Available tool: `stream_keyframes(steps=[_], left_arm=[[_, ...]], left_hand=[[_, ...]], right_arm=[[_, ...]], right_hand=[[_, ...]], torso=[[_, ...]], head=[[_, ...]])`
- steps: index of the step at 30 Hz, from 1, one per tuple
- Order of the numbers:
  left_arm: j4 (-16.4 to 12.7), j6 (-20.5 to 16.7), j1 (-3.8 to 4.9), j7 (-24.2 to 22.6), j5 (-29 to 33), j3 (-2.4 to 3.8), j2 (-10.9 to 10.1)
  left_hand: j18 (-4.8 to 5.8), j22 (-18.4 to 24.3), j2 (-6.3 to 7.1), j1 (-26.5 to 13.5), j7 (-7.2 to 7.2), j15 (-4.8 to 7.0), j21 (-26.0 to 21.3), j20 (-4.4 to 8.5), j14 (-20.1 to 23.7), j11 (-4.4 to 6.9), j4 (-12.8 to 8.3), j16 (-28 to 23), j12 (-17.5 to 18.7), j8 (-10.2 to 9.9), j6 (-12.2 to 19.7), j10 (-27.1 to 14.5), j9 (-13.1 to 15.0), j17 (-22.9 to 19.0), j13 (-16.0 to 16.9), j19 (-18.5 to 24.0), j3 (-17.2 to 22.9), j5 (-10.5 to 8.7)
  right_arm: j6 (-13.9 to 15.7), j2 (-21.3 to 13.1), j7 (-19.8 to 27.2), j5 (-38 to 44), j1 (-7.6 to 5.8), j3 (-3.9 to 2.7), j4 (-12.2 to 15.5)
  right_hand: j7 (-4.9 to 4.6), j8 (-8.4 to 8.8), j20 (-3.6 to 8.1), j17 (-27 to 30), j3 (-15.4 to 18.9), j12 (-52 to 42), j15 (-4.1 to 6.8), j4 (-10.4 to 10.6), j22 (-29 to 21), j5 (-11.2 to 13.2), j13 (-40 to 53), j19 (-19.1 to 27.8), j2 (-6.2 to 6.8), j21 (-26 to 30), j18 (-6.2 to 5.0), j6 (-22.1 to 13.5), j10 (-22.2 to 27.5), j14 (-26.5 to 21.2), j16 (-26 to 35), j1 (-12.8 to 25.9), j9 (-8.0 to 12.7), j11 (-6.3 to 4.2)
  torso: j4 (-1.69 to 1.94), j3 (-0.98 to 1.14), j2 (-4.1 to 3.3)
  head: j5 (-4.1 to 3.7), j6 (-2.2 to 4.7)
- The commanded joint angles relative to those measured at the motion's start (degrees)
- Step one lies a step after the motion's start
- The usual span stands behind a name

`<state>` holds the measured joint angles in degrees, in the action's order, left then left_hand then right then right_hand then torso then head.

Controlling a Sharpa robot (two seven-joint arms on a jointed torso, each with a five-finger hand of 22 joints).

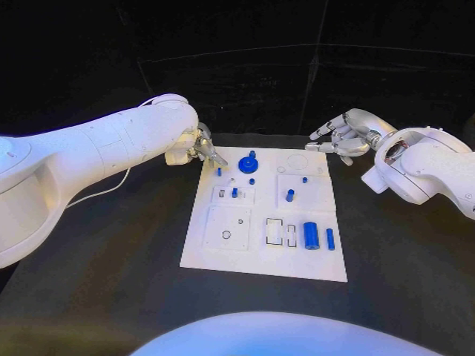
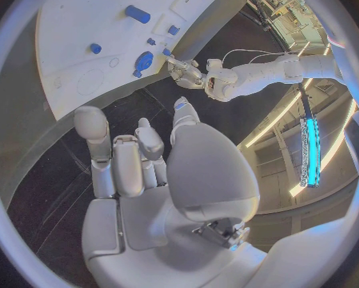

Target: Assemble the parts on the task board

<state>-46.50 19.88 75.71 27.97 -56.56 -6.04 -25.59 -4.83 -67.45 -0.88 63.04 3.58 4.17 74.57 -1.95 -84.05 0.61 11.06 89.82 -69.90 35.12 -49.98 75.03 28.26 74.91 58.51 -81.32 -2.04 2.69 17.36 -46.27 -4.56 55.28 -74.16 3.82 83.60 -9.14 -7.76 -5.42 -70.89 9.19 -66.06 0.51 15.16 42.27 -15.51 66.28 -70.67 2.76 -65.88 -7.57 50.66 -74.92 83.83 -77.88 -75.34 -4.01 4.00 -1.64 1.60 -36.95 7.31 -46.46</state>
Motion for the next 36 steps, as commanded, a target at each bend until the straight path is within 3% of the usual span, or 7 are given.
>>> stream_keyframes(steps=[1, 12, 36], left_arm=[[0.28, 1.17, -0.05, -1.08, -0.38, 0.03, 0.37], [0.62, 0.94, -0.54, -0.95, -0.36, 0.03, 1.28], [0.99, 1.14, -0.63, 0.36, -0.36, 0.03, 1.51]], left_hand=[[0.15, -0.08, -0.18, 0.50, -0.08, 0.15, 0.26, 0.03, -5.95, 0.13, -0.02, 0.18, -0.23, 0.31, -0.48, 0.33, -0.12, 15.09, 0.05, -0.43, -0.31, 0.05], [0.16, -0.18, -0.87, 1.26, -0.15, 0.20, 0.31, 0.08, -5.95, 0.19, -0.16, 0.18, -0.31, 0.42, -0.71, 0.43, -0.26, 15.09, 0.13, -0.46, -0.45, 0.05], [0.18, -0.29, -2.43, 3.96, -0.18, 0.25, 0.28, 0.16, -5.95, 0.23, -1.41, 0.18, -0.24, 0.57, -0.86, 0.42, -0.64, 15.09, 0.00, -0.46, -0.43, 0.05]], right_arm=[[0.20, 0.12, 0.51, -0.15, -0.10, -0.03, 0.05], [0.14, 0.36, 0.48, -0.15, -0.10, -0.03, -0.02], [0.16, 0.25, 0.38, -0.15, -0.11, -0.03, 0.14]], right_hand=[[-0.02, -0.22, 0.07, -0.05, 0.08, -0.36, 0.11, 0.28, -0.03, -0.40, -0.06, -0.49, 0.05, 0.19, -0.71, -0.24, 0.32, 2.36, 0.20, -0.70, 0.05, 0.03], [-0.02, -0.23, 0.07, -0.06, 0.14, -0.40, 0.11, 0.32, 0.03, -0.64, -0.04, -0.53, 0.01, 0.16, -0.70, -0.27, 0.30, 2.37, 0.20, -0.76, 0.06, 0.04], [-0.02, -0.23, 0.07, -0.06, 0.14, -0.40, 0.11, 0.32, 0.03, -0.64, -0.04, -0.53, 0.01, 0.16, -0.70, -0.27, 0.30, 2.37, 0.20, -0.76, 0.06, 0.04]], torso=[[0.01, 0.00, 0.05], [0.01, 0.00, 0.06], [0.01, -0.01, 0.04]], head=[[-0.05, 0.00], [-0.02, -0.05], [-0.20, -0.04]])
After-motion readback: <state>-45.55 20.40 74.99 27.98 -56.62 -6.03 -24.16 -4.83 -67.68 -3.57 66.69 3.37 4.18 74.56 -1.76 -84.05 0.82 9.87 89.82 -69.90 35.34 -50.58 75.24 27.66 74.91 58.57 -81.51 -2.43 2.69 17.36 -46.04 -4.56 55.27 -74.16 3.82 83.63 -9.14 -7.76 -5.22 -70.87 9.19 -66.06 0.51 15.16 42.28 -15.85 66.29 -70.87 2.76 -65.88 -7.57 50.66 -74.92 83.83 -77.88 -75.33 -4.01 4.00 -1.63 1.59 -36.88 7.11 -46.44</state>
